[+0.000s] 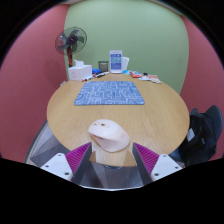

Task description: Arrange mouse

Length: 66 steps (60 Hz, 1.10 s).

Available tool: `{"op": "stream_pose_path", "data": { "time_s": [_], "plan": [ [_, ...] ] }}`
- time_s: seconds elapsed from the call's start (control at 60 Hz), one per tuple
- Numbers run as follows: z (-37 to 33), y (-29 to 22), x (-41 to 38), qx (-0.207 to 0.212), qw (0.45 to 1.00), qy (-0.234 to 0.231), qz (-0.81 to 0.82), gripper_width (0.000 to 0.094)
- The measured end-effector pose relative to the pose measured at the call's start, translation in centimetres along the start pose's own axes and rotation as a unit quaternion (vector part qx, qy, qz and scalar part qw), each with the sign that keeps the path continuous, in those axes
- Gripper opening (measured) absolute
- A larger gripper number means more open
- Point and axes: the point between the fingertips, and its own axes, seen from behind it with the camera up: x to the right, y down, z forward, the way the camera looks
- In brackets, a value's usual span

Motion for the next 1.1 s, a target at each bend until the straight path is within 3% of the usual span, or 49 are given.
{"op": "stream_pose_path", "data": {
  "time_s": [0.4,0.467,0.517,0.817,0.933,1.1],
  "plan": [
    [6.6,-5.3,2.0,0.016,0.999,0.034,-0.017,0.0818],
    [7.3,-5.5,1.5,0.015,1.0,0.023,-0.003,0.0741],
    [7.7,-5.7,0.6,0.015,1.0,0.003,0.009,0.054],
    [6.4,-7.1,1.5,0.009,1.0,0.028,0.011,0.0396],
    [2.7,-12.9,2.1,0.054,0.998,0.035,0.021,0.0397],
    [-1.0,-27.5,2.4,0.161,0.987,0.027,0.009,0.0396]
  ]
}}
